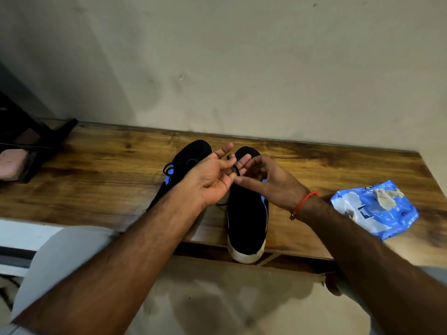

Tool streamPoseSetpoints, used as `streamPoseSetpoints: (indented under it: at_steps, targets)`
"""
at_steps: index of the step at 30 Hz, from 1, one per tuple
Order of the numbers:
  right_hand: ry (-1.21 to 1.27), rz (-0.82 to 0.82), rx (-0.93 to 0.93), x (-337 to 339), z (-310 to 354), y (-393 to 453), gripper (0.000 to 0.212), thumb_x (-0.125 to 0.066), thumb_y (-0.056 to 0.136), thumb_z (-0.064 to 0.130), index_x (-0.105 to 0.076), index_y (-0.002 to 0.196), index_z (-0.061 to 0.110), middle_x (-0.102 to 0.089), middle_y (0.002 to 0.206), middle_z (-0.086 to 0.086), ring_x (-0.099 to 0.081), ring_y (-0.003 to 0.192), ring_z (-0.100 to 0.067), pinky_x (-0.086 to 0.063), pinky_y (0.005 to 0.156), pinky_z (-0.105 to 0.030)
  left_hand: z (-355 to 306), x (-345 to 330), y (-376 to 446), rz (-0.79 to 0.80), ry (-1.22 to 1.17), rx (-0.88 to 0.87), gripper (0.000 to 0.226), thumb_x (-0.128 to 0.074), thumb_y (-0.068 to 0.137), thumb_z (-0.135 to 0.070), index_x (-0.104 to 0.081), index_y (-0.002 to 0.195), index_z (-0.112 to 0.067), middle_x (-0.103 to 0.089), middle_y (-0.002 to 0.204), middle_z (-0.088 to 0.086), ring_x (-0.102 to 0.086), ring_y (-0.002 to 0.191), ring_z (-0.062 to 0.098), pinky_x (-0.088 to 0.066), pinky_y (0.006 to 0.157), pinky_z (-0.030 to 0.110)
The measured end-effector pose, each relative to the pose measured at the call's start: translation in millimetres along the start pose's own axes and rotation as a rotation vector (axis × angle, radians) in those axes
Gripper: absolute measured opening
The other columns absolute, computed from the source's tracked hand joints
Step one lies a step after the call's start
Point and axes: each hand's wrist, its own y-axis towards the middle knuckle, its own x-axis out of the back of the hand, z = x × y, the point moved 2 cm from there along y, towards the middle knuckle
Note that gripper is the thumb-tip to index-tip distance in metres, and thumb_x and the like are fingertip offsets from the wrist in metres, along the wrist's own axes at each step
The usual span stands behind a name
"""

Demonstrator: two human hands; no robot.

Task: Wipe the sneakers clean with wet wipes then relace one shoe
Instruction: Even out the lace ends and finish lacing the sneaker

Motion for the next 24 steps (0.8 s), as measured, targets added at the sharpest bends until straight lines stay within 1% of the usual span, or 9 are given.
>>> streamPoseSetpoints:
  at_steps: [2,5,7,9,12,15,19,21,24]
  targets:
    - [-0.037,-0.031,-0.048,7,-2,4,0.015,-0.07,0.09,0.019,-0.06,0.101,0.021,-0.072,0.092,0.002,-0.067,0.087,-0.011,-0.055,0.083,-0.032,3,2,1,-0.013,0.011,0.012,0.031,-0.04,0.1,0.014,-0.06,0.104,-0.009,-0.061,0.086,0.008,-0.067,0.114,0.034,-0.054,0.093,0.044]
    - [0.159,0.01,-0.091,19,2,5,0.012,-0.062,0.093,0.005,-0.06,0.101,0.014,-0.076,0.082,-0.003,-0.071,0.084,-0.011,-0.052,0.08,-0.028,3,5,2,-0.055,0.029,0.0,0.03,-0.04,0.099,0.015,-0.06,0.104,-0.008,-0.063,0.093,0.01,-0.062,0.124,0.034,-0.053,0.095,0.042]
    - [0.244,0.048,-0.094,15,4,0,0.023,-0.068,0.092,0.014,-0.055,0.111,0.015,-0.076,0.091,-0.004,-0.07,0.089,-0.009,-0.052,0.078,-0.023,2,3,0,-0.07,0.022,-0.008,0.03,-0.04,0.099,0.015,-0.06,0.103,-0.007,-0.064,0.095,0.011,-0.062,0.124,0.032,-0.059,0.083,0.037]
    - [0.119,0.091,-0.109,3,2,-3,0.042,-0.075,0.085,0.034,-0.051,0.118,0.022,-0.07,0.103,0.0,-0.066,0.098,-0.011,-0.054,0.084,-0.027,2,0,-1,-0.081,0.031,-0.024,0.031,-0.039,0.101,0.014,-0.06,0.102,-0.009,-0.066,0.096,0.009,-0.062,0.125,0.03,-0.061,0.074,0.033]
    - [-0.221,0.062,-0.043,-11,-8,2,0.026,-0.071,0.087,0.044,-0.06,0.105,0.029,-0.06,0.104,0.008,-0.058,0.1,-0.01,-0.048,0.089,-0.031,3,0,1,-0.104,0.096,-0.039,0.033,-0.039,0.102,0.01,-0.059,0.102,-0.016,-0.07,0.102,0.004,-0.065,0.122,0.024,-0.048,0.099,0.038]
    - [-0.239,-0.004,0.033,-6,-6,5,0.012,-0.067,0.09,0.033,-0.065,0.08,0.028,-0.061,0.094,0.006,-0.056,0.09,-0.009,-0.044,0.084,-0.034,3,2,4,-0.102,0.125,-0.073,0.027,-0.045,0.101,0.007,-0.058,0.101,-0.016,-0.073,0.097,0.004,-0.071,0.107,0.021,-0.044,0.108,0.042]
    - [0.226,-0.119,-0.061,21,12,1,0.012,-0.059,0.096,0.014,-0.065,0.089,0.006,-0.07,0.082,-0.006,-0.063,0.073,-0.006,-0.047,0.068,-0.017,-5,6,0,-0.241,0.519,-0.188,0.015,-0.058,0.099,-0.002,-0.062,0.109,-0.013,-0.077,0.1,0.006,-0.077,0.091,0.025,-0.055,0.091,0.041]
    - [0.271,-0.122,-0.077,36,10,2,0.012,-0.058,0.098,0.018,-0.065,0.093,0.009,-0.07,0.074,-0.005,-0.065,0.069,-0.012,-0.049,0.068,-0.024,-8,11,0,-0.315,0.731,-0.215,0.014,-0.061,0.098,-0.005,-0.065,0.108,-0.014,-0.078,0.099,0.004,-0.077,0.081,0.022,-0.056,0.069,0.034]
    - [0.241,-0.135,-0.069,49,0,7,0.021,-0.055,0.101,0.023,-0.07,0.096,0.008,-0.062,0.064,-0.005,-0.054,0.064,-0.021,-0.046,0.064,-0.033,-10,16,2,-0.369,1.014,-0.257,0.012,-0.062,0.097,-0.009,-0.068,0.103,-0.018,-0.077,0.091,0.0,-0.07,0.056,0.011,-0.041,0.041,0.02]
